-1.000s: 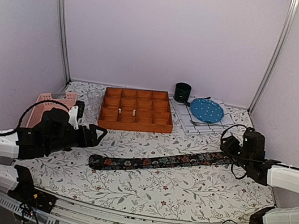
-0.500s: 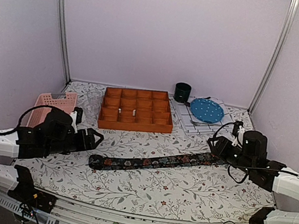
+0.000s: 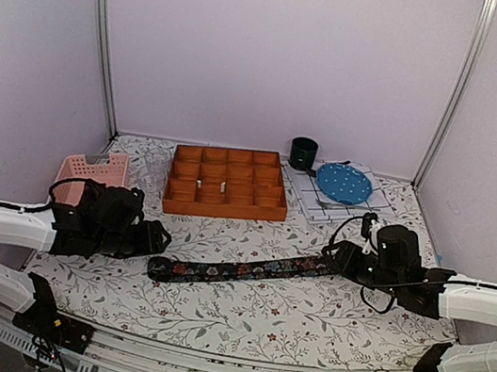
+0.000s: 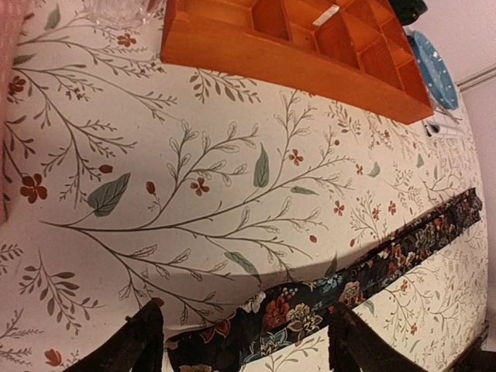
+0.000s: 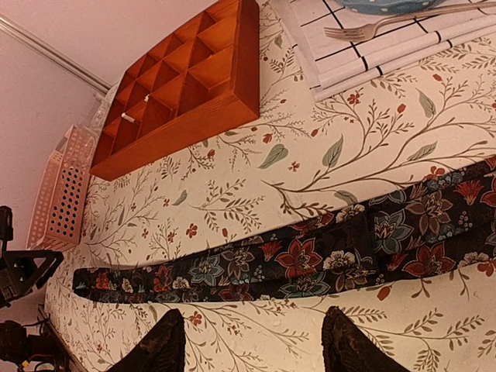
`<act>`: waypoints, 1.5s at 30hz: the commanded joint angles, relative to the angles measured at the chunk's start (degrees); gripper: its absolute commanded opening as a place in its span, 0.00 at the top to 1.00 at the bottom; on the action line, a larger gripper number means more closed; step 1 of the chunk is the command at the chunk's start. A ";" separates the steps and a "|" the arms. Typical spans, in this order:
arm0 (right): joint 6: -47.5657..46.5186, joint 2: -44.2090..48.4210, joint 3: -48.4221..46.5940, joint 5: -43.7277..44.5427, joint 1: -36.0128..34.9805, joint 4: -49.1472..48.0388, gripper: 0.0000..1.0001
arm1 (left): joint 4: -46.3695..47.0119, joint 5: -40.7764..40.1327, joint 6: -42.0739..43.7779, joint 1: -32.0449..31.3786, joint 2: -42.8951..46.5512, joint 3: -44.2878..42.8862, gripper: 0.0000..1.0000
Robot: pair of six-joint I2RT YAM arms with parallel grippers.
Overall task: Roll the ties
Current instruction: Adjust the tie at the center of the board.
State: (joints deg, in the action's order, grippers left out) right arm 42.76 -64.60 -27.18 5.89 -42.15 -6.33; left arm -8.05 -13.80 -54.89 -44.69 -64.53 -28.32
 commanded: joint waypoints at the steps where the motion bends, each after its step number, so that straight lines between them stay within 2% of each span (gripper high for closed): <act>1: 1.07 -1.67 -1.71 1.58 -0.83 -1.03 0.41 | -0.46 0.46 -0.82 1.09 -1.00 1.69 0.30; 11: 2.05 -4.46 -3.59 1.88 -2.71 -0.54 0.41 | 3.11 2.90 -1.89 -2.67 -1.75 5.02 0.33; 20: 1.87 -10.67 -8.88 -0.16 -6.64 0.91 0.41 | 6.18 4.41 -1.39 -3.52 -4.29 6.16 0.58; 28: -0.94 -25.85 -21.13 -3.78 -12.54 6.28 0.42 | 6.02 3.78 -1.90 -4.50 -1.76 8.18 0.86; 32: -2.91 -33.46 -28.91 -3.77 -15.99 9.24 0.41 | 5.40 2.91 -1.58 -5.23 1.07 9.15 0.95; 39: -5.82 -43.59 -42.36 -4.04 -18.36 16.32 0.40 | 6.18 4.93 0.74 -6.16 1.85 9.77 0.98; 45: -6.31 -46.02 -43.83 -4.36 -18.76 17.65 0.41 | 4.93 6.50 1.24 -7.44 0.13 9.85 0.97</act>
State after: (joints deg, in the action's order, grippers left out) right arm 37.63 -105.78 -69.95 1.76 -60.64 7.53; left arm -2.44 -8.82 -54.85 -50.87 -63.26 -19.31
